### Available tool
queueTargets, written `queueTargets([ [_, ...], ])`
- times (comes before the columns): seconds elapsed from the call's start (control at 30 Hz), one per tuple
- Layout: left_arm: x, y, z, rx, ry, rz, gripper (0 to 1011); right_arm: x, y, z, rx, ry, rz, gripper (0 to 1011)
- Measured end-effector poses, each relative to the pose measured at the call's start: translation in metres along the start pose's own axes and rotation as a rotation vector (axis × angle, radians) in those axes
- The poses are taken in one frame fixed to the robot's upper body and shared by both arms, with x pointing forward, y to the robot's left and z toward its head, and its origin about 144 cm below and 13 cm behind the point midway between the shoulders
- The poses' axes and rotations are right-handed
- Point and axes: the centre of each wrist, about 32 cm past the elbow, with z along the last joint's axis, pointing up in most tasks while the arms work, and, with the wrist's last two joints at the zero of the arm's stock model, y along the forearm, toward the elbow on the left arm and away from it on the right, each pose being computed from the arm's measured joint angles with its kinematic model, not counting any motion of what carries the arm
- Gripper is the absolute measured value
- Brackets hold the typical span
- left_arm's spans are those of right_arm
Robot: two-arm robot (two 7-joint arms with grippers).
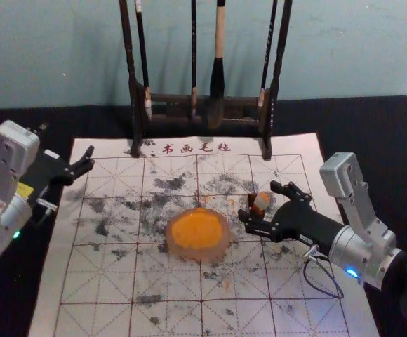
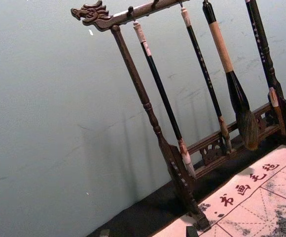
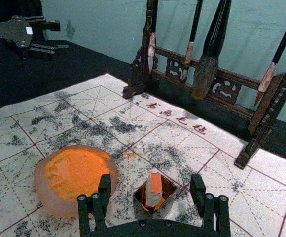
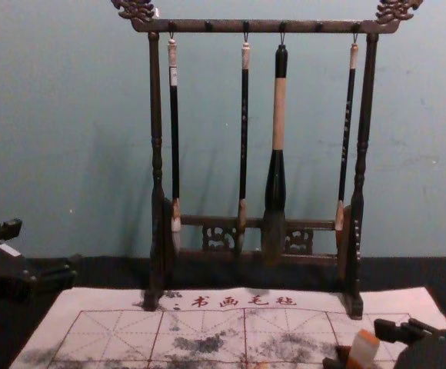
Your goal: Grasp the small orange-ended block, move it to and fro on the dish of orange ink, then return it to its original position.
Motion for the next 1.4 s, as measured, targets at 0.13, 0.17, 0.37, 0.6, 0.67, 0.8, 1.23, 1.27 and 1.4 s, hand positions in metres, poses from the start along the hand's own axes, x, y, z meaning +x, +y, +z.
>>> queueTargets([
  [0.13,0.0,0.0,0.0,0.0,0.0,0.0,1001,-0.0001,0.0,0.0,-0.001,0.001,0.0,961],
  [0.17,0.0,0.0,0.0,0.0,0.0,0.0,1001,-0.0001,0.0,0.0,-0.001,0.001,0.0,951],
  [0.37,0.0,0.0,0.0,0.0,0.0,0.0,1001,-0.0002,0.0,0.0,-0.002,0.003,0.0,798],
  [0.6,0.0,0.0,0.0,0.0,0.0,0.0,1001,-0.0002,-0.0001,0.0001,-0.003,0.003,-0.001,593],
  [0.67,0.0,0.0,0.0,0.0,0.0,0.0,1001,-0.0002,-0.0001,0.0001,-0.003,0.004,-0.001,523],
  [0.8,0.0,0.0,0.0,0.0,0.0,0.0,1001,-0.0002,-0.0001,0.0001,-0.003,0.004,-0.002,398],
  [1.23,0.0,0.0,0.0,0.0,0.0,0.0,1001,-0.0002,-0.0001,0.0001,-0.004,0.005,-0.002,109],
  [1.27,0.0,0.0,0.0,0.0,0.0,0.0,1001,-0.0002,-0.0001,0.0001,-0.004,0.005,-0.002,109],
  [1.4,0.0,0.0,0.0,0.0,0.0,0.0,1001,-0.0002,-0.0001,0.0001,-0.004,0.005,-0.002,109],
])
